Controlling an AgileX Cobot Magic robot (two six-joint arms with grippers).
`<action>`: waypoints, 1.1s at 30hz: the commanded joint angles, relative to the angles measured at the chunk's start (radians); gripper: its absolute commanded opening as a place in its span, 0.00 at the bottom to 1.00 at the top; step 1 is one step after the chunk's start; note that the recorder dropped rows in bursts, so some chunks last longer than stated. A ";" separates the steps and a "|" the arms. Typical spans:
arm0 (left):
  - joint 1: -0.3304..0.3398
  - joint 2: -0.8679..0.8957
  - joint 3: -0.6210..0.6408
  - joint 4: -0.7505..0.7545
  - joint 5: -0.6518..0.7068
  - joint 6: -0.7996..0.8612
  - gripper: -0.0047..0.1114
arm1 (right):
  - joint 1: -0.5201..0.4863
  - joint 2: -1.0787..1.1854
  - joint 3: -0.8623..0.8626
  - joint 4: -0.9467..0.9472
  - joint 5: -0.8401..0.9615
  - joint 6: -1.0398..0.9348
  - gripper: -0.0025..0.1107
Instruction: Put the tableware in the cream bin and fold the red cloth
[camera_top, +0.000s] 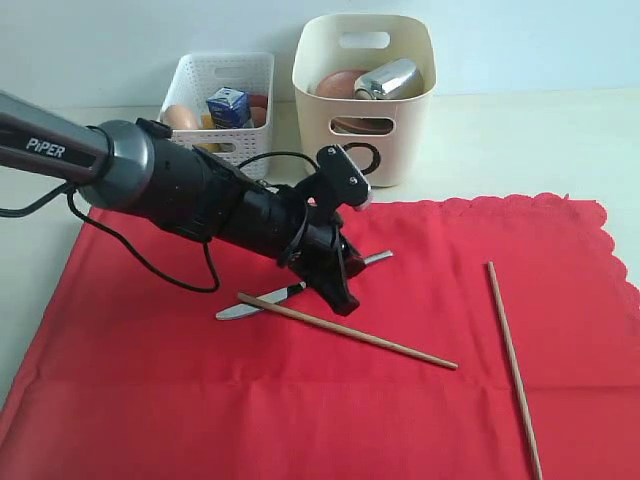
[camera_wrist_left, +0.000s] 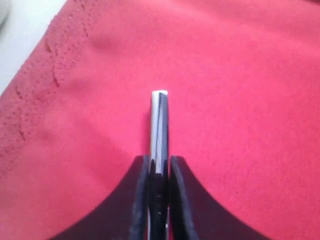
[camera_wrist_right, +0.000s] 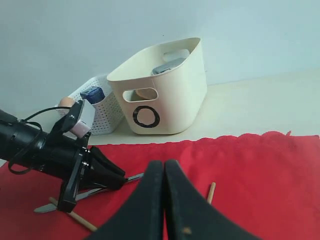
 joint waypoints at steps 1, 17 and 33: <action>0.001 -0.075 0.002 0.000 -0.007 -0.028 0.04 | 0.000 -0.007 0.005 -0.003 -0.006 -0.006 0.02; 0.014 -0.297 0.002 0.007 0.014 -0.099 0.04 | 0.000 -0.007 0.005 -0.003 -0.006 -0.006 0.02; 0.074 -0.356 -0.034 0.030 0.080 -0.178 0.04 | 0.000 -0.007 0.005 -0.003 -0.006 -0.006 0.02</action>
